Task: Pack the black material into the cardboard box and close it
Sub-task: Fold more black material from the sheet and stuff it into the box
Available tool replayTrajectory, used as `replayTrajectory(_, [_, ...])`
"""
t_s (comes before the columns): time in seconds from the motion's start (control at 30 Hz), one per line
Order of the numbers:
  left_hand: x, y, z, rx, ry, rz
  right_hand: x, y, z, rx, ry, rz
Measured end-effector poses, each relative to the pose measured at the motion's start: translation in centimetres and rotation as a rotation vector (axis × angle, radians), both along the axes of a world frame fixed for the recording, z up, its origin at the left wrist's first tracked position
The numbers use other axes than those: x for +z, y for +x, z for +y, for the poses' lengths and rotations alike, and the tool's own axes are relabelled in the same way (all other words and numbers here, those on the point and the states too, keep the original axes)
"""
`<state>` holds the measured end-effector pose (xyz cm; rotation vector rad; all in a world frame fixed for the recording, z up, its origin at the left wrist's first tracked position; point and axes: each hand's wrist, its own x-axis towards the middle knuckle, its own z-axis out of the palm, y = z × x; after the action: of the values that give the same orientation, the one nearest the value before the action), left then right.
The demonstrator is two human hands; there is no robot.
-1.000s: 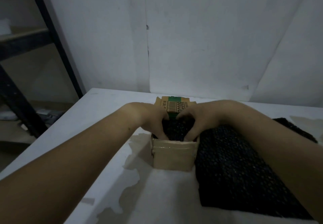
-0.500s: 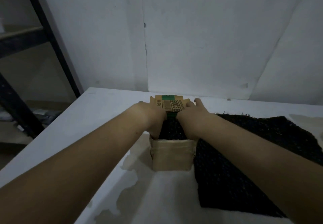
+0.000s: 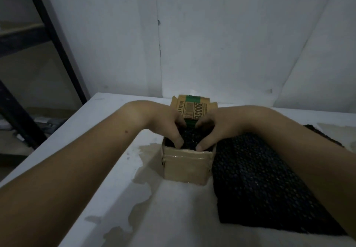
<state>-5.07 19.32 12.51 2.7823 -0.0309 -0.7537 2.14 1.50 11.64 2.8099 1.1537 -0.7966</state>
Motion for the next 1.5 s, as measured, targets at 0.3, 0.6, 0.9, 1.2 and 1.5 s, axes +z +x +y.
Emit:
replayTrajectory(0.3, [-1.8,0.0,0.0,-0.089,0.169,-0.15,-2.7,-0.9,0.7,-0.034,0.052,-0.178])
replayTrajectory(0.6, [-2.4,-1.6,0.7,-0.064,0.01,-0.211,-2.3,-1.6,-0.9,-0.003,0.151,-0.163])
replayTrajectory(0.9, [-2.0,-5.9,-4.7,-0.007,-0.284,-1.029,-4.9,-4.2,-12.5,-0.321,0.719,-0.18])
replayTrajectory(1.2, [-11.6,-5.1,-18.4,0.064,-0.333,-0.385,-13.0,-4.0,-21.8,-0.637,0.41,-0.518])
replayTrajectory(1.5, [-14.4,-3.2,-18.6,0.308,-0.32,-0.468,-14.0,-4.8,-22.7,-0.588,0.548,-0.668])
